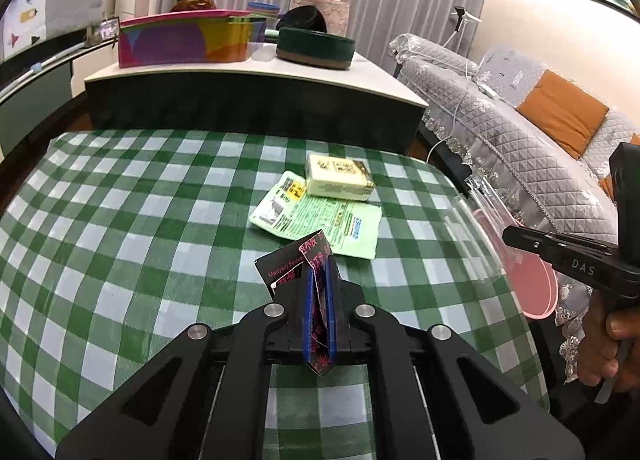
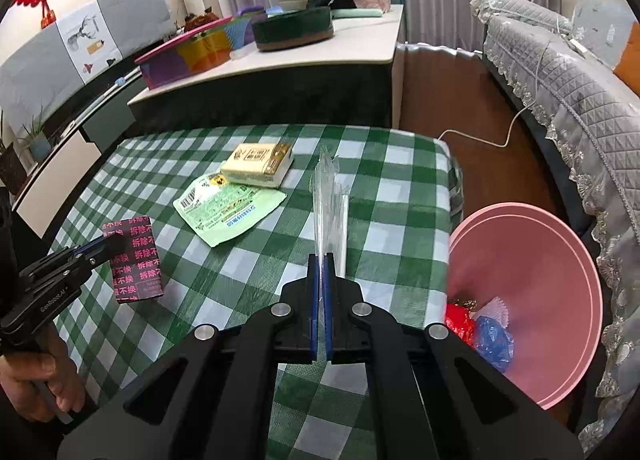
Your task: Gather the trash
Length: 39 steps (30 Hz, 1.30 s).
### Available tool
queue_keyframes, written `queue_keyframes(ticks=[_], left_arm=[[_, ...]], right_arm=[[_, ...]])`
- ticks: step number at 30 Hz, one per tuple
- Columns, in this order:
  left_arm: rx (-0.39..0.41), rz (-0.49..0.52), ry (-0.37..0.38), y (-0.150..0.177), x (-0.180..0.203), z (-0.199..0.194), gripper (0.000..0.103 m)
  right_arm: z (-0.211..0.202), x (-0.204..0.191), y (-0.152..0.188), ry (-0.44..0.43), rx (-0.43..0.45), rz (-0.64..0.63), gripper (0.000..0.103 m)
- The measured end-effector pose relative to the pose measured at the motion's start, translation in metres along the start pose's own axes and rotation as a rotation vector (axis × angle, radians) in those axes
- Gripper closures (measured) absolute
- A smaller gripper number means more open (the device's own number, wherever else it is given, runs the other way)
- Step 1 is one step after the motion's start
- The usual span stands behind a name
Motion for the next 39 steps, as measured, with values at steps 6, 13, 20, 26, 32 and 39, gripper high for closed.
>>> queue_keyframes(ticks=[6, 13, 20, 26, 32, 39], left_arm=[[0.015, 0.007, 0.015, -0.006, 0.011, 0.0, 0.098], [0.03, 0.02, 0.033, -0.011, 0.027, 0.0, 0.098], [0.037, 0.045, 0.06, -0.013, 0.047, 0.002, 0.098], [0.027, 0.056, 0.079, -0.013, 0.068, 0.01, 0.098], [0.032, 0.088, 0.118, -0.015, 0.103, 0.015, 0.098], [0.016, 0.123, 0.17, -0.014, 0.14, 0.02, 0.098]], right_arm=[[-0.016, 0.007, -0.007, 0.013, 0.032, 0.009, 0.101], [-0.033, 0.018, -0.011, 0.031, 0.061, 0.014, 0.101], [-0.047, 0.037, -0.013, 0.061, 0.081, 0.04, 0.101], [-0.064, 0.058, -0.017, 0.086, 0.11, 0.067, 0.101], [-0.081, 0.084, -0.018, 0.133, 0.137, 0.083, 0.101], [-0.106, 0.111, -0.035, 0.174, 0.188, 0.079, 0.101]])
Point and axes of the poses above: each gripper's, at about its wrist camera, not at the fingertips, and z roughly the way its jaws point, x to its right, y to its underside, the point moved 8 cm from there along z, roughly the way its jaws point, and after that the axes turned 9 degrees about x, right-handed, at the moved point
